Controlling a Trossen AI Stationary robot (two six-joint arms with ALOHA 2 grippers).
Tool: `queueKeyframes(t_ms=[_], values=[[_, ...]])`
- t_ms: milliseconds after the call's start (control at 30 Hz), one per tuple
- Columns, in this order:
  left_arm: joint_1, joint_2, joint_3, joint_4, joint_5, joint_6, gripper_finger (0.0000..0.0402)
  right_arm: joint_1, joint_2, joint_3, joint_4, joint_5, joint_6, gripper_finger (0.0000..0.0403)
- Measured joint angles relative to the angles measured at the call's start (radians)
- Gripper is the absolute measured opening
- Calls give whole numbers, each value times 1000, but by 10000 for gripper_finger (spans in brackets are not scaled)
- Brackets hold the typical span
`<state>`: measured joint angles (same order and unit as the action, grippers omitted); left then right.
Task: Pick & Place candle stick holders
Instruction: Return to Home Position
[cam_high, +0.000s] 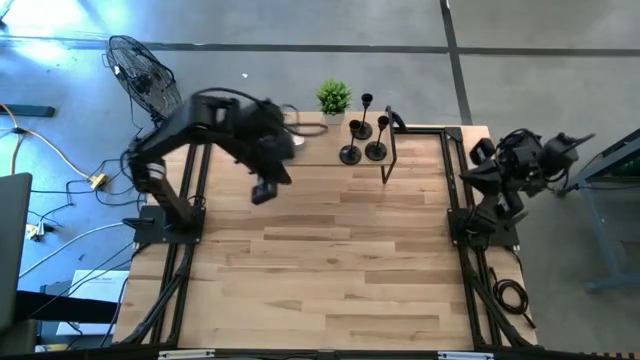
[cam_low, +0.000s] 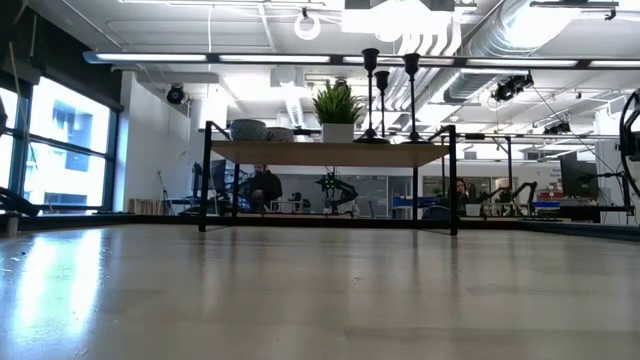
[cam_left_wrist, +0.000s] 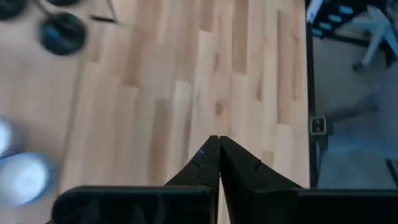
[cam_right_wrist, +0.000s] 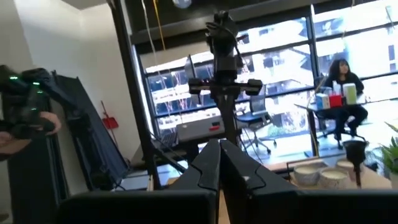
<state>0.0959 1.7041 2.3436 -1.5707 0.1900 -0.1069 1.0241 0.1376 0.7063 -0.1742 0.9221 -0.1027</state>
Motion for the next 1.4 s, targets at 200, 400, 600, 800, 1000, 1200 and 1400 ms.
queueKeyframes(t_ms=[200, 400, 600, 800, 1000, 1200, 1400], values=[[2, -137, -6, 1, -119, -20, 2, 0, -26, 42, -11, -31, -82, 1], [2, -309, -97, 10, -248, -85, 1, -1, -26, 163, -58, -42, -228, 0], [2, -513, -349, 203, -297, -84, 1, -4, -26, 281, -196, -60, -270, 0], [2, -775, -787, 587, -273, -7, 0, -4, -26, 248, -279, -70, -212, 0], [2, -1023, -1220, 1000, -198, -10, 0, -4, -26, 164, -278, -67, -101, 0], [2, -1169, -1498, 1174, -169, -98, 0, -4, -32, 63, -266, -65, 13, 0], [2, -1250, -1677, 1325, -111, -187, 0, -4, -95, -57, -176, -61, 59, 0]])
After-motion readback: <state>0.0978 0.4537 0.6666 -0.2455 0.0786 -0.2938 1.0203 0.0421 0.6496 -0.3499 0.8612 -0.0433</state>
